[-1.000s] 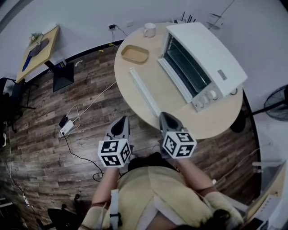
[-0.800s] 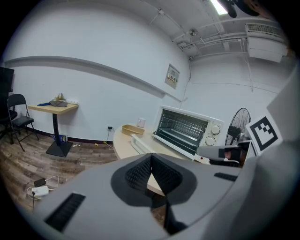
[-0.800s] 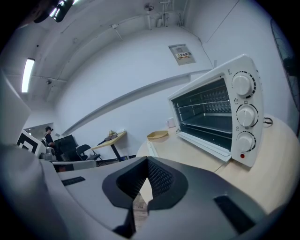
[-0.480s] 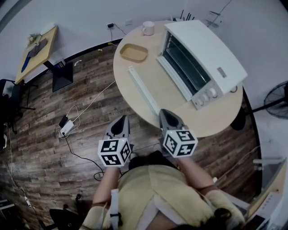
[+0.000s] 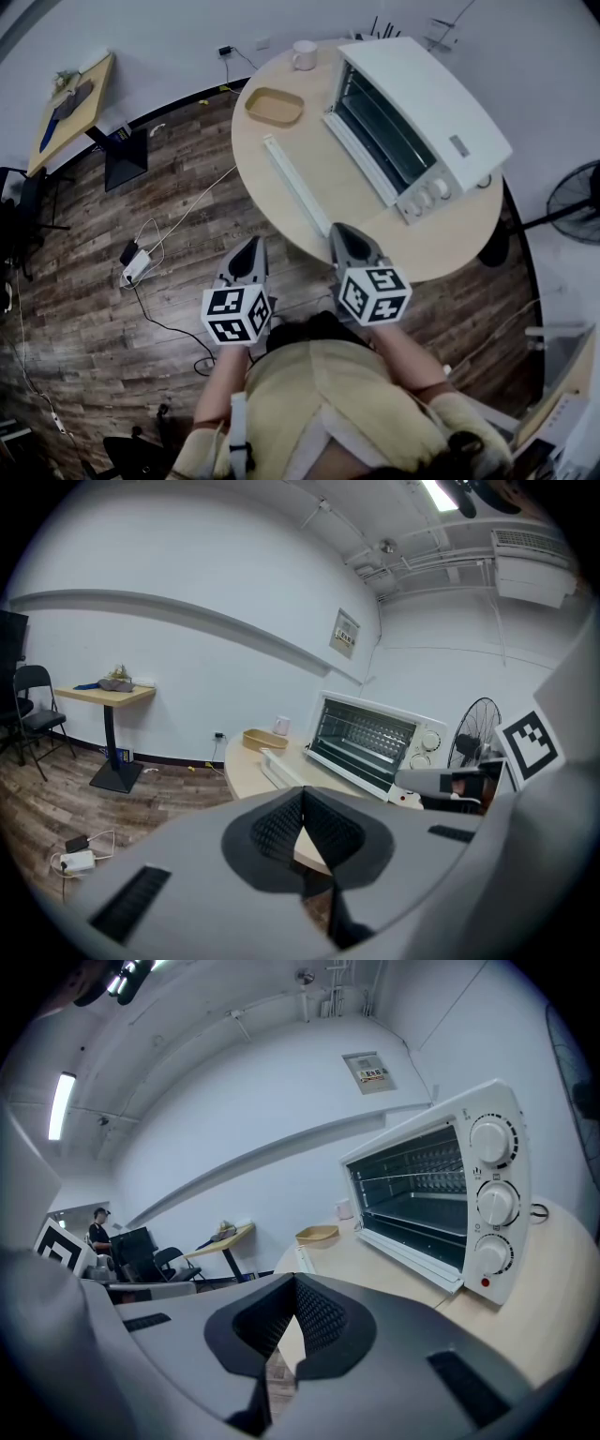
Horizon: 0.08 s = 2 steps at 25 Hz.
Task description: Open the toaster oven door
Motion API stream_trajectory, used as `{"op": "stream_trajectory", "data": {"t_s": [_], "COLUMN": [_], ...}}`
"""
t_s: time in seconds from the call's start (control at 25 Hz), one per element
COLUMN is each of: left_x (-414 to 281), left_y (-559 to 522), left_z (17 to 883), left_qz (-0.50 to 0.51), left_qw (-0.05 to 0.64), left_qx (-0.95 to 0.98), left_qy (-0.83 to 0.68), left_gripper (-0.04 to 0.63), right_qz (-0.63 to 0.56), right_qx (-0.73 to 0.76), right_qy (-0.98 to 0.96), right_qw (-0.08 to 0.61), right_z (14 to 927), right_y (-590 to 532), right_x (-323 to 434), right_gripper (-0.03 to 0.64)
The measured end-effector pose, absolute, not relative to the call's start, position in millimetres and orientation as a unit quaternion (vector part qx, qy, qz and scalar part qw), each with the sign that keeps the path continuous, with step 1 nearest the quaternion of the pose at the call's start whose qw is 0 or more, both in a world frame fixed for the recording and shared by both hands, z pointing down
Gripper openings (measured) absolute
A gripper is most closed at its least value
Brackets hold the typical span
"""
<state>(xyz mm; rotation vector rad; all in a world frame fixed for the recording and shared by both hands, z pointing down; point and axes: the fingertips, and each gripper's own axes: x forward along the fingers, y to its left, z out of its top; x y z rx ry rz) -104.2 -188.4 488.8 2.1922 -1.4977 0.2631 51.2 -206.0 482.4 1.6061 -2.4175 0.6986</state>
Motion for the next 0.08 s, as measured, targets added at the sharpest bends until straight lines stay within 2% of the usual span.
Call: {"op": "stream_trajectory", "data": {"t_s": [0.08], "left_x": [-103.8], "left_y": [-190.0], "left_z": [489.2], "left_qz": [0.097], "left_qw": [0.235], "left_qx": [0.799], "left_qy": [-0.545], "left_gripper": [0.002], "right_qz": [0.234], "right_qx": [0.536], "right_qy": [-0.808], "right_qw": [0.077], "right_z": [482.5], "right_y": [-207.7], "right_x": [50.9], "right_gripper": [0.002]}}
